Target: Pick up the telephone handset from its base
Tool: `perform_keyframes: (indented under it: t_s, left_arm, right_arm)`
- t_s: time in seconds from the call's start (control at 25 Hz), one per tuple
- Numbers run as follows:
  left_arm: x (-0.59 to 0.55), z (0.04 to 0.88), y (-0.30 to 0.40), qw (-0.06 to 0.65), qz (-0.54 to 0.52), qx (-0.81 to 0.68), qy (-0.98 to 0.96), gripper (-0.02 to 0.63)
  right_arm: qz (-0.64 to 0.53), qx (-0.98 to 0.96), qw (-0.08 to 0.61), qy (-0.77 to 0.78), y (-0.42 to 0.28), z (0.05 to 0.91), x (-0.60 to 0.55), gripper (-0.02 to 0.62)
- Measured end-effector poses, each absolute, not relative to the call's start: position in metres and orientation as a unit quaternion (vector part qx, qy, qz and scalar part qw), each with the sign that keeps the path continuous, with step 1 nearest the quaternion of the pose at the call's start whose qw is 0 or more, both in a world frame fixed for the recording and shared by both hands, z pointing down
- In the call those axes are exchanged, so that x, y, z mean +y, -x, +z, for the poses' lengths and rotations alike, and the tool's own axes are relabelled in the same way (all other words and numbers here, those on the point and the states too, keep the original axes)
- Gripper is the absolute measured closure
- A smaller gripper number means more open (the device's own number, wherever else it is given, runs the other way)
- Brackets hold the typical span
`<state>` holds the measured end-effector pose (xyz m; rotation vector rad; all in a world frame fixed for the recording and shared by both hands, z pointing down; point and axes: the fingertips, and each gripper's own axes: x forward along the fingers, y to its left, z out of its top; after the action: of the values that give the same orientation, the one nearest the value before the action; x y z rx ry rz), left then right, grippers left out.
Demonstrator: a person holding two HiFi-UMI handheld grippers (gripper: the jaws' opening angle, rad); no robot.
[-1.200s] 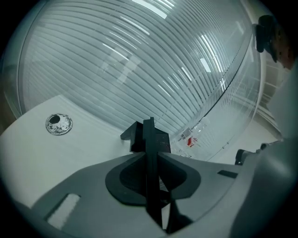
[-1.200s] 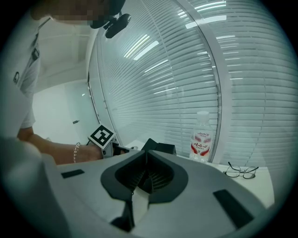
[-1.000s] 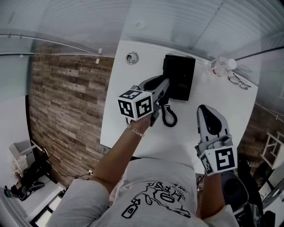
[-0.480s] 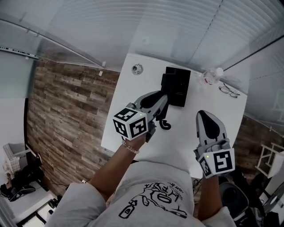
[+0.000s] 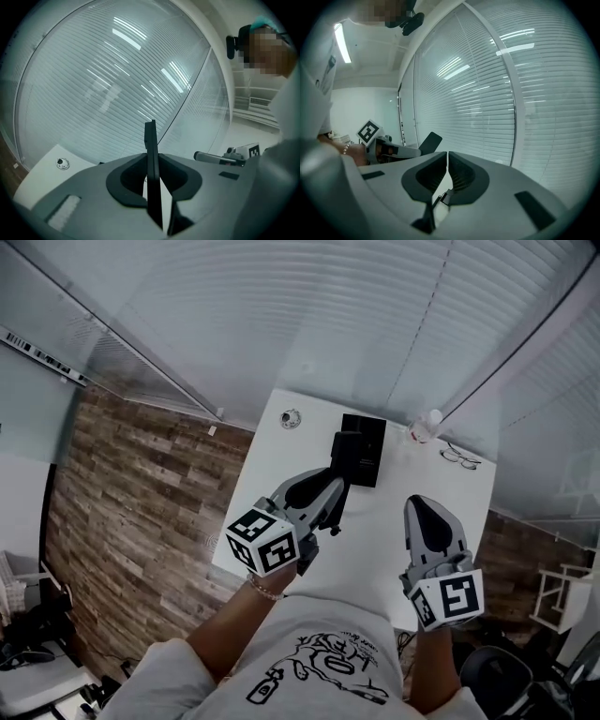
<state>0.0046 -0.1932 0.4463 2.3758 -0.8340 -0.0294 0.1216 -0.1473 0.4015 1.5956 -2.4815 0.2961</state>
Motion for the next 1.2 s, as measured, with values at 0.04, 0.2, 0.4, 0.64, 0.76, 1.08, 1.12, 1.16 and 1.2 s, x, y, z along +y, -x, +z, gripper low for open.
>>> perform_keyframes:
  t_s: [0.04, 0.2, 0.4, 0.64, 0.76, 1.08, 1.12, 1.16, 1.2]
  left_arm:
    - [-0.189, 0.438, -0.003, 0.302, -0.018, -0.315, -0.9, 0.537]
    - [-0.174, 0.407, 0.001, 0.283, -0.042, -0.311, -0.906, 0.537]
    - [-0.157, 0.374, 0.006, 0.259, -0.065, -0.311, -0.912, 0.537]
    - [-0.141, 0.34, 0.01, 0.238, -0.088, -0.303, -0.918, 0.537]
    - [-0.133, 0.326, 0.01, 0.234, -0.1, -0.298, -0.92, 0.537]
    - [-0.12, 0.296, 0.011, 0.21, -0.128, -0.289, -0.925, 0.537]
    - [-0.119, 0.295, 0.011, 0.209, -0.131, -0.288, -0.925, 0.537]
    - [-0.118, 0.294, 0.011, 0.209, -0.135, -0.285, -0.926, 0.536]
    - [-0.117, 0.292, 0.01, 0.21, -0.14, -0.281, -0.926, 0.537]
  right_arm:
    - [0.096, -0.834, 0.087, -0.536, -0.121, 0.395, -0.144, 0.584]
    - [0.079, -0.836, 0.08, -0.538, -0.119, 0.375, -0.134, 0.584]
    - [0.064, -0.838, 0.074, -0.536, -0.118, 0.35, -0.121, 0.584]
    - [0.04, -0.842, 0.069, -0.533, -0.114, 0.319, -0.108, 0.584]
    - [0.03, -0.843, 0.066, -0.533, -0.114, 0.307, -0.101, 0.584]
    - [0.019, -0.843, 0.06, -0.533, -0.116, 0.288, -0.085, 0.584]
    - [0.018, -0.843, 0.059, -0.534, -0.117, 0.287, -0.083, 0.584]
    - [0.017, -0.843, 0.059, -0.534, -0.118, 0.286, -0.082, 0.584]
    - [0.016, -0.843, 0.058, -0.534, -0.119, 0.284, -0.081, 0.584]
